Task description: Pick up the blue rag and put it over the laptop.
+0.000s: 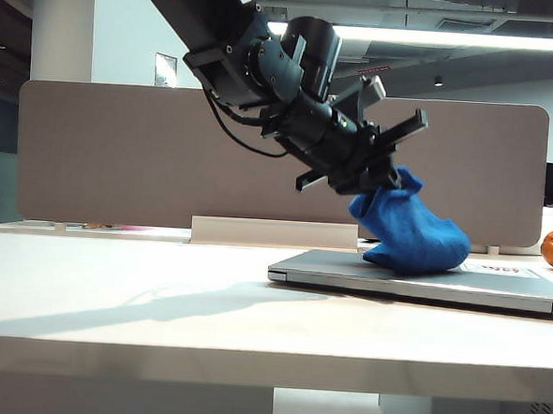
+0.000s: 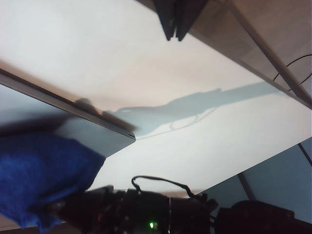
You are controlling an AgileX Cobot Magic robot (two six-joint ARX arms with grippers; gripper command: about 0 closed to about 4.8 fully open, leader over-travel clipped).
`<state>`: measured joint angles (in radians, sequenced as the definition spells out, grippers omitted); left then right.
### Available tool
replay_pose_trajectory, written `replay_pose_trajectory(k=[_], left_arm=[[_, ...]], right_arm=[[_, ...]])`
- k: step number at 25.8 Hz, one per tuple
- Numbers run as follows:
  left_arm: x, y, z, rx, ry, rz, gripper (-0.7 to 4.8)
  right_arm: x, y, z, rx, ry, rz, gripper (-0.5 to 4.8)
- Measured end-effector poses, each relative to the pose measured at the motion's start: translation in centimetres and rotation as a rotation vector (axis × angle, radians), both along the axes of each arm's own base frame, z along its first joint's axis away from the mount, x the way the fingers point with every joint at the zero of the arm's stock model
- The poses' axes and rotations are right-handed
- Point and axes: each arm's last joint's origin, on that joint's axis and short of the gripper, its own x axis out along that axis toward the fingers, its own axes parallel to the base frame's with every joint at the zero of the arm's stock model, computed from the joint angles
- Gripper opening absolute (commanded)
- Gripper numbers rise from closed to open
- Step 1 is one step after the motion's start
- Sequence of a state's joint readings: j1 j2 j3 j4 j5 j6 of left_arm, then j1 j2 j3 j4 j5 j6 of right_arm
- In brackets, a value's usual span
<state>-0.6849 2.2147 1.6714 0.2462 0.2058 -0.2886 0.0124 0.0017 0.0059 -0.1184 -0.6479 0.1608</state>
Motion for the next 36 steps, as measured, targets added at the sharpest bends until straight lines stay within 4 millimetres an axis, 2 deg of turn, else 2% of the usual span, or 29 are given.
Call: replay_pose_trajectory(k=[1, 3, 4, 5, 7, 8, 10, 12, 28, 32, 36], left_arm=[[0.0, 0.0, -0.2, 0.005, 0.006, 0.000, 0.04], [0.2, 0.2, -0.7, 0.022, 0.027, 0.005, 0.64], [0.3, 0.3, -0.9, 0.031, 0.039, 0.008, 1.19], [0.4, 0.5, -1.1, 0.044, 0.055, 0.013, 2.08], [0.6, 1.0, -1.5, 0.068, 0.083, 0.024, 3.03], [0.8, 1.2, -1.5, 0.069, 0.087, 0.029, 3.49], [0.9, 1.4, -1.4, 0.069, 0.087, 0.033, 3.87], [1.1, 1.5, -1.4, 0.068, 0.086, 0.037, 4.05], [2.6, 5.3, -2.7, 0.181, 0.226, 0.123, 4.04], [2.8, 6.6, -2.6, 0.272, 0.228, 0.165, 4.04], [2.5, 7.5, -1.6, 0.347, 0.217, 0.170, 3.92]], right_arm=[[0.0, 0.0, 0.0, 0.000, 0.000, 0.000, -0.06], [0.0, 0.0, 0.0, 0.000, 0.000, 0.000, -0.06], [0.0, 0.0, 0.0, 0.000, 0.000, 0.000, -0.06], [0.0, 0.0, 0.0, 0.000, 0.000, 0.000, -0.06], [0.0, 0.0, 0.0, 0.000, 0.000, 0.000, -0.06], [0.0, 0.0, 0.0, 0.000, 0.000, 0.000, -0.06], [0.0, 0.0, 0.0, 0.000, 0.000, 0.000, -0.06], [0.0, 0.0, 0.0, 0.000, 0.000, 0.000, -0.06], [0.0, 0.0, 0.0, 0.000, 0.000, 0.000, -0.06], [0.0, 0.0, 0.0, 0.000, 0.000, 0.000, -0.06], [0.0, 0.0, 0.0, 0.000, 0.000, -0.001, -0.06]])
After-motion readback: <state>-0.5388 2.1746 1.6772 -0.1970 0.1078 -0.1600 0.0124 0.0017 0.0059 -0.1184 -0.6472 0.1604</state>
